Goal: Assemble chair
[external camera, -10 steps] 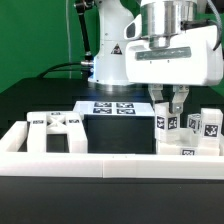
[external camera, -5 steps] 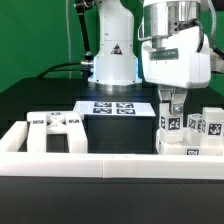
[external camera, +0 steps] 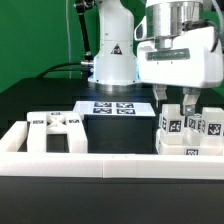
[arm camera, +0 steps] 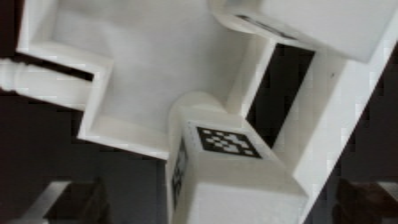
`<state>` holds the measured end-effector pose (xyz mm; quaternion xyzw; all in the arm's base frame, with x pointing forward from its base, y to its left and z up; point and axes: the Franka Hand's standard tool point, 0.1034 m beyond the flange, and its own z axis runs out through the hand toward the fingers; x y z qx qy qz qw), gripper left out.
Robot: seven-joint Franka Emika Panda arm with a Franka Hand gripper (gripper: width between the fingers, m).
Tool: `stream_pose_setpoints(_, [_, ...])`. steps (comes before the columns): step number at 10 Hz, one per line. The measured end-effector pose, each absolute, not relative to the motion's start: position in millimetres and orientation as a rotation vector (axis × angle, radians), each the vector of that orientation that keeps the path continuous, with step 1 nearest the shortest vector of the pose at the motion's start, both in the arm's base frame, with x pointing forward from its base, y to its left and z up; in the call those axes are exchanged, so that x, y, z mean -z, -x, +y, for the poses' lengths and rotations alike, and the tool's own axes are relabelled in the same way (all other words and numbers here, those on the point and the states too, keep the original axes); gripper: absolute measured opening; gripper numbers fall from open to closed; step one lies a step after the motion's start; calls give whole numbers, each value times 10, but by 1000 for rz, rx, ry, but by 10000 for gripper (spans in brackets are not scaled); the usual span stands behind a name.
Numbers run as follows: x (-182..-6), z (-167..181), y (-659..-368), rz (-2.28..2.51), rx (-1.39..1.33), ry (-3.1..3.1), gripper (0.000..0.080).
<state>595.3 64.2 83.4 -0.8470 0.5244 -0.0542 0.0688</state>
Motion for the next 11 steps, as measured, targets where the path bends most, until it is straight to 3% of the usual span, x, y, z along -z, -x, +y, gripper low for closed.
stream_pose_setpoints(11, [-824, 573, -5969, 221, 236, 3080, 649])
